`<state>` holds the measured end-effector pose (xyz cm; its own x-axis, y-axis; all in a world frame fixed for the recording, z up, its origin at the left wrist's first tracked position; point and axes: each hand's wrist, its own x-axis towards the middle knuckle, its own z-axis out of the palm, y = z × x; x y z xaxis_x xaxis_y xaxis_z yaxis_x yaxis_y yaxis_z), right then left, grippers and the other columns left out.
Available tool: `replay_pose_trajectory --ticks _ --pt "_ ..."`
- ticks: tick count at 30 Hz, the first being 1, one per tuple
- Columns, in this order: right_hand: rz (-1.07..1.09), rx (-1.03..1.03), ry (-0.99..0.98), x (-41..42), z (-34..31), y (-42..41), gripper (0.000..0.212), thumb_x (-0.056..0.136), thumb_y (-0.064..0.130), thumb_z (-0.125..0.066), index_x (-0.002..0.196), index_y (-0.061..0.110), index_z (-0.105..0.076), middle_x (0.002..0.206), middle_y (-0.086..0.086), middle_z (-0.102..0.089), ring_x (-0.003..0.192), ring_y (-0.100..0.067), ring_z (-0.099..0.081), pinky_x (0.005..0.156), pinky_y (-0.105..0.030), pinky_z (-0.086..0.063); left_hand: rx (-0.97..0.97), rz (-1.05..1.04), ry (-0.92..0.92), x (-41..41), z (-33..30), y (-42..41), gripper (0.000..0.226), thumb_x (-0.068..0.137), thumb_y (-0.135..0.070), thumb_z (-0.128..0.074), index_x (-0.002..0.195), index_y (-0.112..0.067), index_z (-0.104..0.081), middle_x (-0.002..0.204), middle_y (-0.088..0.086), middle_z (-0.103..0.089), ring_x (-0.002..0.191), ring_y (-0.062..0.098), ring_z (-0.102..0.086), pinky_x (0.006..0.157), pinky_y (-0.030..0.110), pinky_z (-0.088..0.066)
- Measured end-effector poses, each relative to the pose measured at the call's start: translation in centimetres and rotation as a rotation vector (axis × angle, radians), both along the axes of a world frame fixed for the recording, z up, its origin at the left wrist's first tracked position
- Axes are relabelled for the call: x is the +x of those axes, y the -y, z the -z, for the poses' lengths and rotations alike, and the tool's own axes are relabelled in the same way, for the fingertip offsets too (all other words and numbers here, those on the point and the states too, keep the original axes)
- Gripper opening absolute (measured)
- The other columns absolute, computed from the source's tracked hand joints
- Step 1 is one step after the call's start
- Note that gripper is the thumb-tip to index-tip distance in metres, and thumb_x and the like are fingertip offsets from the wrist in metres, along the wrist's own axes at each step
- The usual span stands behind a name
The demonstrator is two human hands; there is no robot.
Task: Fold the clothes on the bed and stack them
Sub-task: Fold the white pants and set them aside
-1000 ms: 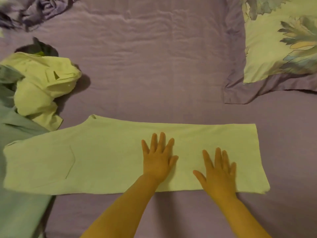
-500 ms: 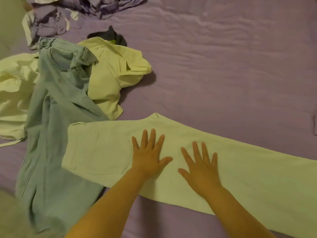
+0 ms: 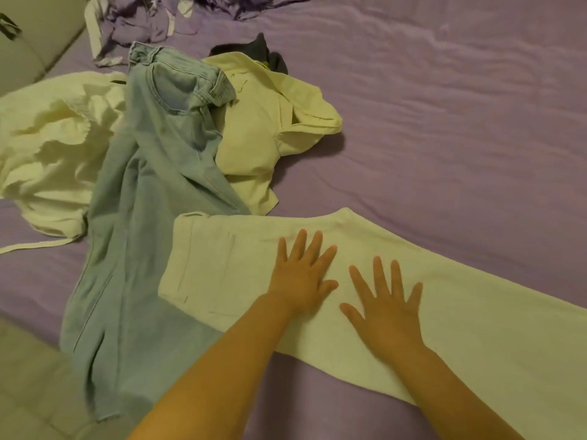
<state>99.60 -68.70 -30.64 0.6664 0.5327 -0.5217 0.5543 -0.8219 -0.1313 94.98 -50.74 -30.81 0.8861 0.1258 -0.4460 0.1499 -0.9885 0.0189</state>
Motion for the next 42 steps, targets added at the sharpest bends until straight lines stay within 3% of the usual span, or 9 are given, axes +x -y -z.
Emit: replay_pose_trajectory --ticks 4,9,12,15,22,28,34,38,42 --pt "-0.101 0.008 -0.067 -3.6 1.5 -1.9 0.078 0.084 0.078 -0.011 0.147 0.035 -0.026 0.154 -0.011 -0.028 0.140 -0.039 -0.022 0.098 -0.072 -0.016 0.024 -0.078 0.114 -5.2 -0.6 -4.4 0.072 0.093 -0.063 0.002 0.149 -0.028 -0.027 0.157 0.009 -0.021 0.145 0.035 -0.005 0.111 0.059 -0.002" --pt "-0.042 0.006 0.006 -2.5 0.7 -5.0 0.081 0.084 0.076 -0.014 0.142 0.037 0.026 0.146 -0.006 0.036 0.142 -0.037 0.020 0.106 -0.070 -0.007 0.052 -0.416 0.173 -9.1 -2.5 -9.0 0.076 0.091 -0.069 -0.017 0.150 -0.023 -0.022 0.158 0.013 -0.016 0.145 0.037 -0.011 0.114 0.059 -0.006" --pt "-0.149 0.119 -0.017 -5.0 -0.7 -7.4 0.069 0.090 0.045 -0.045 0.150 0.029 -0.014 0.155 -0.012 -0.017 0.138 -0.038 -0.018 0.095 -0.069 -0.036 -0.091 -0.807 0.197 -10.2 -3.1 -11.2 0.097 0.083 -0.072 -0.040 0.152 -0.020 0.003 0.160 0.012 0.002 0.146 0.032 -0.002 0.116 0.050 -0.009" --pt "-0.180 0.090 -0.106 -7.7 -0.1 -9.1 0.057 0.097 0.053 -0.008 0.147 0.032 -0.025 0.150 -0.009 -0.035 0.136 -0.035 -0.029 0.090 -0.066 -0.041 -0.330 -1.106 0.275 -10.5 -3.6 -13.5 0.100 0.078 -0.066 -0.058 0.151 -0.016 -0.011 0.154 0.010 -0.025 0.140 0.030 -0.027 0.109 0.043 -0.030" --pt "-0.227 0.006 -0.114 -6.9 0.4 -11.1 0.090 0.039 0.071 0.050 0.124 0.043 0.044 0.131 0.002 0.053 0.127 -0.023 0.042 0.106 -0.069 0.002 -0.627 -1.303 0.186 -10.6 -4.9 -16.5 0.063 0.088 -0.043 -0.062 0.138 -0.010 -0.041 0.137 0.009 -0.050 0.121 0.028 -0.050 0.089 0.034 -0.040" --pt "-0.120 0.047 -0.296 -5.7 -2.4 -11.6 0.066 0.094 0.062 -0.022 0.147 0.041 0.011 0.156 0.001 0.023 0.144 -0.024 0.020 0.112 -0.058 -0.001 -0.933 -1.346 0.317 -10.4 -10.3 -15.2 0.034 0.087 -0.031 -0.067 0.115 -0.016 -0.060 0.095 -0.004 -0.064 0.081 0.011 -0.060 0.060 0.021 -0.045" --pt "0.607 0.958 -0.878 -5.1 -13.0 -11.4 0.053 0.089 0.044 -0.051 0.140 0.040 -0.035 0.140 0.015 -0.047 0.120 -0.005 -0.052 0.099 -0.031 -0.047 -1.330 -1.134 0.470 -8.9 -16.1 -6.7 0.024 0.091 -0.030 -0.059 0.114 -0.029 -0.064 0.104 -0.008 -0.071 0.094 0.007 -0.068 0.077 0.020 -0.054" --pt "0.801 1.048 -0.644 -4.6 -15.0 -6.7 0.057 0.080 0.048 -0.060 0.131 0.029 -0.044 0.122 0.008 -0.061 0.109 -0.008 -0.060 0.091 -0.027 -0.050 -1.359 -1.030 0.386 -6.9 -16.5 1.5 0.019 0.098 -0.034 -0.047 0.090 -0.033 -0.064 0.092 -0.010 -0.064 0.084 0.004 -0.061 0.077 0.015 -0.048" --pt "0.894 0.870 -0.343 -3.0 -12.1 -0.2 0.068 0.084 0.020 -0.070 0.140 0.012 -0.034 0.120 0.002 -0.056 0.107 -0.018 -0.057 0.081 -0.015 -0.045 -1.393 -0.965 0.224 -5.9 -14.1 7.1 0.028 0.099 -0.027 -0.046 0.126 -0.034 -0.051 0.128 -0.011 -0.055 0.119 0.002 -0.050 0.105 0.022 -0.039"
